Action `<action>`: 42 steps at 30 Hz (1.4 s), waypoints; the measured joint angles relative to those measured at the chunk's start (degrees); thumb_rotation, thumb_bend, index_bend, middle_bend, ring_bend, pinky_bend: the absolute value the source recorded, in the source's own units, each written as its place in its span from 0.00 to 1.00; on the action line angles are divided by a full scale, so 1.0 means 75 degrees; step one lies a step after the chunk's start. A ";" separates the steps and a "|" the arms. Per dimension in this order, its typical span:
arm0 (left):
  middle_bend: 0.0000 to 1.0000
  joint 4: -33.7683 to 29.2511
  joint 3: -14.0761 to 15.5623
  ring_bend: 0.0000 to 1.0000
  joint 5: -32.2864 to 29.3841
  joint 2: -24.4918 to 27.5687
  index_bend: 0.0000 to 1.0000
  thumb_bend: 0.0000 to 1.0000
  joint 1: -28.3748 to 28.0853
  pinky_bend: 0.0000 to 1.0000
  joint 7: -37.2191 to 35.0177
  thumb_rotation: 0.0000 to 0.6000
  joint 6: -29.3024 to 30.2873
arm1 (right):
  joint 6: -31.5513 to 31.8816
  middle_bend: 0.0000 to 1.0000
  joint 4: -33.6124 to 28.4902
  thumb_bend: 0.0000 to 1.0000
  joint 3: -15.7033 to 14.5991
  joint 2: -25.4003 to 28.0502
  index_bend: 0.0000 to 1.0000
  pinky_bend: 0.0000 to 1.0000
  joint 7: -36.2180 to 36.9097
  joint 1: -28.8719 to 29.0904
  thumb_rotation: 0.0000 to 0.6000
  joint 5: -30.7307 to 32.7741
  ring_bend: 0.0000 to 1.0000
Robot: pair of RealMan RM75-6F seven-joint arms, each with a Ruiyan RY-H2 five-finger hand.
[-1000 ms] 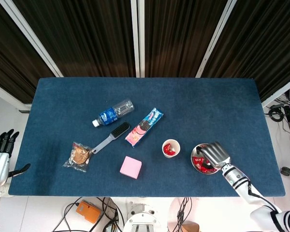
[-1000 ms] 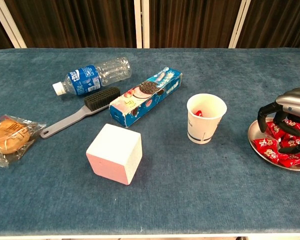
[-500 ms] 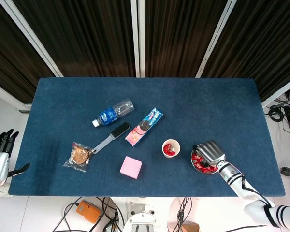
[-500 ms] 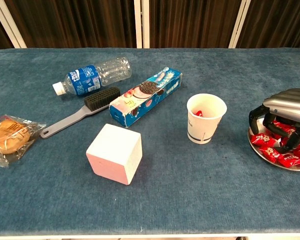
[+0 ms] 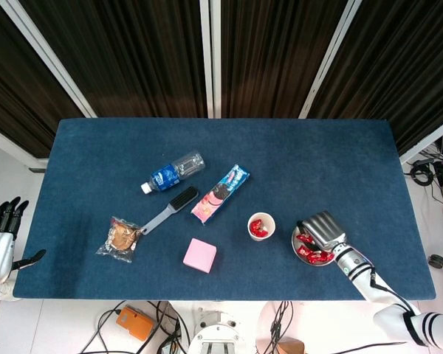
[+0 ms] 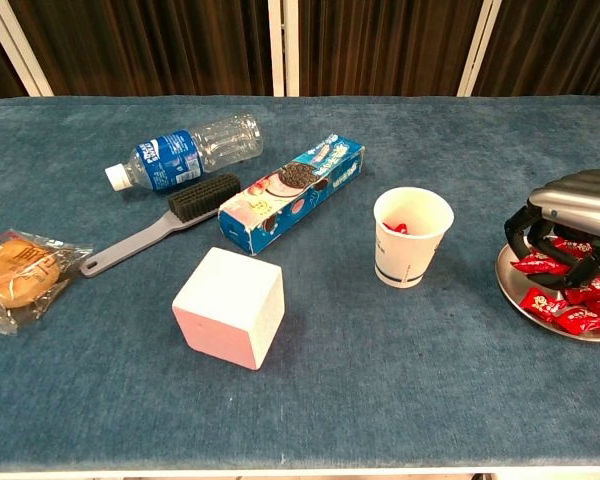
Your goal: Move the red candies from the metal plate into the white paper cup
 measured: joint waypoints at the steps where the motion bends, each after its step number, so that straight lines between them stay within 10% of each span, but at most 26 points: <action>1: 0.00 -0.0003 0.0001 0.00 0.0003 0.0002 0.06 0.00 -0.0001 0.00 0.0003 1.00 0.0000 | 0.0068 0.84 -0.0031 0.55 0.0009 0.0033 0.66 1.00 0.0021 -0.0015 1.00 -0.0035 1.00; 11: 0.00 -0.0109 -0.0009 0.00 0.0058 0.0046 0.06 0.00 -0.0008 0.00 0.0069 1.00 0.0057 | 0.0912 0.84 -0.1267 0.55 0.0458 0.0703 0.66 1.00 0.0180 0.0067 1.00 -0.0721 1.00; 21: 0.00 -0.0119 0.0003 0.00 0.0030 0.0068 0.06 0.00 0.0020 0.00 0.0074 1.00 0.0060 | -0.0031 0.84 -0.1734 0.55 0.0970 0.0335 0.64 1.00 -0.0639 0.0979 1.00 -0.0137 1.00; 42: 0.00 0.0077 -0.0007 0.00 0.0006 -0.0056 0.06 0.00 0.0011 0.00 -0.0086 1.00 0.0019 | 0.0147 0.84 -0.1817 0.41 0.0927 0.0089 0.46 1.00 -0.1058 0.1099 1.00 0.0283 1.00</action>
